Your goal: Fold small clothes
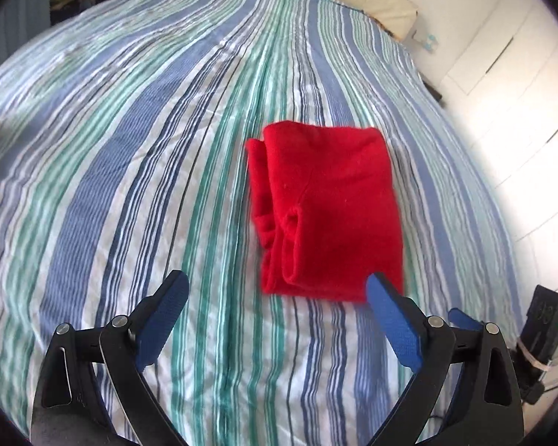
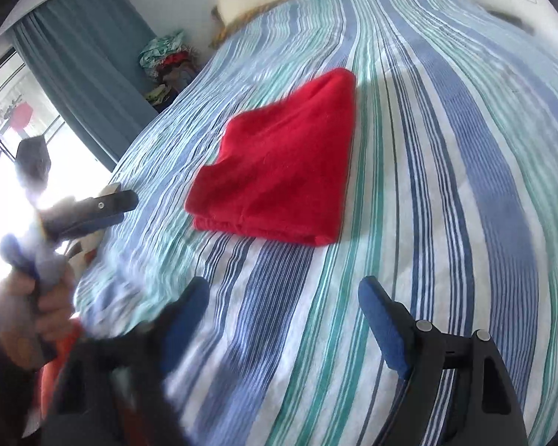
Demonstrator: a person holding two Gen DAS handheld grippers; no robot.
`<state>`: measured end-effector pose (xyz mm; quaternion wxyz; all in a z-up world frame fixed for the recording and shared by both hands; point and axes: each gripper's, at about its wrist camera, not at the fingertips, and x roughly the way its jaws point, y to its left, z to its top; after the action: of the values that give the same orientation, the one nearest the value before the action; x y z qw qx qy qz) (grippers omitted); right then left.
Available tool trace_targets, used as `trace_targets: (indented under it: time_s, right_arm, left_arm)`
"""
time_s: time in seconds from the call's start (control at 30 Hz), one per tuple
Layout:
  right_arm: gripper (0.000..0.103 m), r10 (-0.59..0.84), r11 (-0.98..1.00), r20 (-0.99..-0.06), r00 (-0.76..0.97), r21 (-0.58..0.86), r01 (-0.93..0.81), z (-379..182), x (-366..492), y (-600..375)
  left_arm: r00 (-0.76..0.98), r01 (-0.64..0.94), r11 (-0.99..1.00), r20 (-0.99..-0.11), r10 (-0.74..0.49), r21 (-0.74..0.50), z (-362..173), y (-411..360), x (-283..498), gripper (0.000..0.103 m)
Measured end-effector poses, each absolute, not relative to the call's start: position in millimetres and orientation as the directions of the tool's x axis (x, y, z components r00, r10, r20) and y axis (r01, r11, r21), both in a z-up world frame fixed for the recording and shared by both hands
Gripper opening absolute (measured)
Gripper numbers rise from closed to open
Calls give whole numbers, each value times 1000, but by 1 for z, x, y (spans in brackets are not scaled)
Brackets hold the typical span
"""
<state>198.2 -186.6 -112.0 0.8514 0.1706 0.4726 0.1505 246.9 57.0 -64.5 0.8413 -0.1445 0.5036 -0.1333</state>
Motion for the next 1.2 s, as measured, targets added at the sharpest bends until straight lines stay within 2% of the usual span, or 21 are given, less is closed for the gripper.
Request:
trace_targets:
  time_s: [0.2,0.37,0.43,0.47,0.5,0.53,0.6,0.7,0.93,1.07,1.13,1.2]
  right_arm:
    - [83,420,879,-735,532,476,-38,-118,281,-207]
    - [83,476,835,-746,466,549,25,-161,355,-208]
    - [82,523,802,-739,424,595,48,-186,371,-205]
    - [75,531,796,-738,417,603,52,-195,373,-202]
    - [67,536,796,-731,423,604,36,-199,374,-197]
    - [43,549,794,-723,419,608,8,-200,374,-189]
    - [37,514,825,-752,414,565,1,-196,375,-179]
    - [32,450,875,-764,462,481,-57,-162,373,-164]
    - [31,466,878,-656,594,424,-220,-53,370,-144]
    - [31,490,867,-608,625,418,-273,-11,369,-140]
    - [31,489,866,-612,622,427,-261,-7,369,-144]
    - [36,482,867,-642,596,446,-220,-21,369,-151]
  left_arm:
    - [340,99,916,-852,-399,-390,-110,34,324,97]
    - [253,88,935,-901,-353,-342,-157,10,360,97]
    - [270,75,934,-894,-356,-349,-164,7,360,96]
    - [286,81,930,-885,-367,-359,-163,5,359,78]
    - [283,98,927,-883,-374,-361,-163,0,359,47]
    - [261,122,916,-878,-401,-383,-162,-5,360,34]
    - [280,136,924,-880,-383,-358,-149,-13,360,25]
    - [361,183,926,-853,-377,-332,-112,-20,353,24]
    - [514,247,913,-755,-408,-326,-10,-2,338,24]
    - [535,263,912,-738,-410,-315,13,0,326,25]
    - [514,238,922,-766,-387,-306,-2,-1,322,31]
    - [478,184,945,-815,-327,-271,-33,-2,316,63]
